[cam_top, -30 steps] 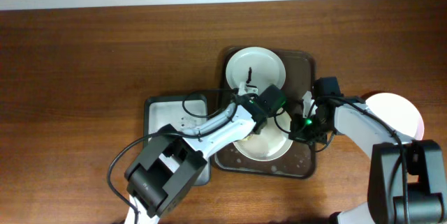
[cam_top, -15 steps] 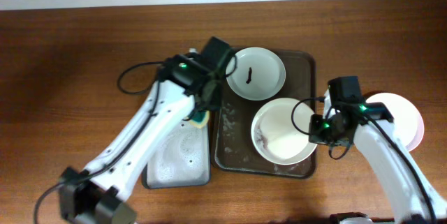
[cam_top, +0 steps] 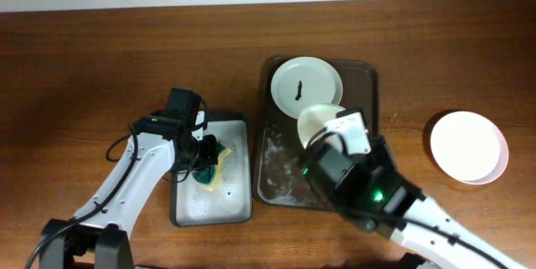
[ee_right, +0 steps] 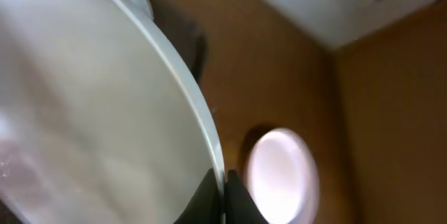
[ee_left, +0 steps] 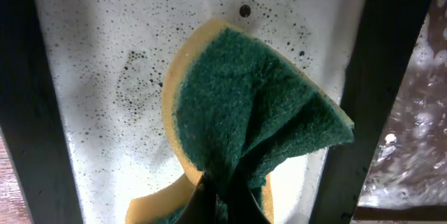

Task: Clean dirty plates on tray and stack at the side
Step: 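Put sponge back into small white tray with left gripper, then lift plate with right gripper and stack it on pink plate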

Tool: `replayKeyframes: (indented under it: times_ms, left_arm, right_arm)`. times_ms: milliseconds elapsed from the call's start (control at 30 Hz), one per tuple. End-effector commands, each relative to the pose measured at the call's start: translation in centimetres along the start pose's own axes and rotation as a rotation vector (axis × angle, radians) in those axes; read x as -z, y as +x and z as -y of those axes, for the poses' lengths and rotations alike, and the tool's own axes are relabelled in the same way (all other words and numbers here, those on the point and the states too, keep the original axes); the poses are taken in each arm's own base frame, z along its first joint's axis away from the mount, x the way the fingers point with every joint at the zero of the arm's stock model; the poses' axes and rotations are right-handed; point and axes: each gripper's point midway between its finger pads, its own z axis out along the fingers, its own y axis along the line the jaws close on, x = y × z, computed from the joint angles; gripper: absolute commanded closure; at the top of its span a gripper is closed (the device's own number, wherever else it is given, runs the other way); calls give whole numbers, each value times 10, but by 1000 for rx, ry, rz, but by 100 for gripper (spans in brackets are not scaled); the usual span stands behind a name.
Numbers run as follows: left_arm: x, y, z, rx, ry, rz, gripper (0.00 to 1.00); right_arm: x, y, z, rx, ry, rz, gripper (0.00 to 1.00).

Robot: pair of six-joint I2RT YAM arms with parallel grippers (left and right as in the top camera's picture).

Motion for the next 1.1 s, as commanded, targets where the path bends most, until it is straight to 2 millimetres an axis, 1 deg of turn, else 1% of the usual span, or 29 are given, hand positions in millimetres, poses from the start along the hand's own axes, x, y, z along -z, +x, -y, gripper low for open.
replayKeyframes:
  times_ms: [0,33,100,1000,1067]
  left_arm:
    - [6,-1,3,-16,24,19,95]
    - [6,-1,3,-16,24,19,95]
    - [6,-1,3,-16,24,19,94]
    - [7,-2,4,-16,25,22,95]
    - [6,-3,0,-16,4,29,94]
  right_arm:
    - [29,-26,24,26,176,166,96]
    - [35,-30,23,39,190,198,96]
    - [41,-33,22,48,197,224,96]
    - [41,-34,24,47,209,230,96]
    - [41,-34,24,47,209,230,96]
